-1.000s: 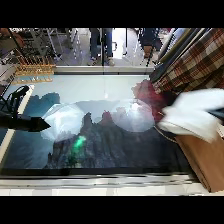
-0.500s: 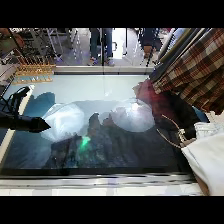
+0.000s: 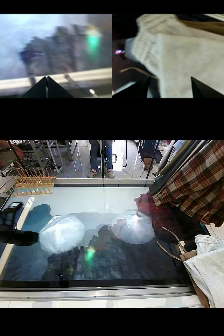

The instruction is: Fold the clothes and pants, and hang the long-sleeved shirts on hangers.

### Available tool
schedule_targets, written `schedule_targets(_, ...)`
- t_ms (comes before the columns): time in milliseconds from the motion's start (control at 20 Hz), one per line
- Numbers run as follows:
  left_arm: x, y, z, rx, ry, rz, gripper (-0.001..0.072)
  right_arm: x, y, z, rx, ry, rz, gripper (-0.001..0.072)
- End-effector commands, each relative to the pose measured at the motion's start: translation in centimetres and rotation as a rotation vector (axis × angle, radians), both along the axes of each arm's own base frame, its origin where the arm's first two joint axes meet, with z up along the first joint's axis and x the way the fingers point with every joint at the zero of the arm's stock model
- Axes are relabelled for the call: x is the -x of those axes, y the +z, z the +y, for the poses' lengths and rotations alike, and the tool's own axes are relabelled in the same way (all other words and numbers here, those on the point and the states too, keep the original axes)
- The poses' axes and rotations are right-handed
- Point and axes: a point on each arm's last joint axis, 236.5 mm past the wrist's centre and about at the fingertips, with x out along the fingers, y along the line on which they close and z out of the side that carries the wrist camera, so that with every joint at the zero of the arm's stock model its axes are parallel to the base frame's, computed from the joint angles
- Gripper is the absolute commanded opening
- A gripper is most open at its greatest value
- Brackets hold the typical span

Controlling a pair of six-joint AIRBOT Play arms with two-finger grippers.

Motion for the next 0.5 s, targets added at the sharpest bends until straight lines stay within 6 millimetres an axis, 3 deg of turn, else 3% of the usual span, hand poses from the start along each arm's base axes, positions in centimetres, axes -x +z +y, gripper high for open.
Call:
schedule_targets(0, 0.0, 1.9, 8.0, -0.265, 0.265, -0.066, 0.0027, -8.1, 0.7, 11.3, -0.039, 0.402, -0.022, 0.0565)
schedule_targets(150, -0.3, 2.8, 7.7, -0.250, 0.276, -0.111, 0.0027, -9.7, -3.8, 21.0, 0.006, 0.726, 0.163, 0.0533)
schedule_targets(200, -0.4, 2.7, 7.6, -0.244, 0.275, -0.111, 0.0027, -10.6, -4.7, 23.2, 0.070, 0.808, 0.189, 0.0425)
schedule_targets(300, -0.4, 2.6, 7.6, -0.244, 0.275, -0.108, 0.0027, -13.3, -4.8, 24.9, 0.341, 0.963, 0.178, 0.0241)
schedule_targets(350, -0.4, 2.6, 7.6, -0.244, 0.275, -0.108, 0.0027, -15.1, -3.9, 25.0, 0.507, 1.024, 0.148, 0.0086)
schedule_targets(400, -0.4, 2.6, 7.6, -0.244, 0.275, -0.108, 0.0027, -16.9, -2.7, 24.8, 0.637, 1.039, 0.111, 0.0031)
schedule_targets(450, -0.4, 2.6, 7.6, -0.244, 0.275, -0.108, 0.0027, -18.8, -1.1, 24.4, 0.749, 1.015, 0.054, 0.0032)
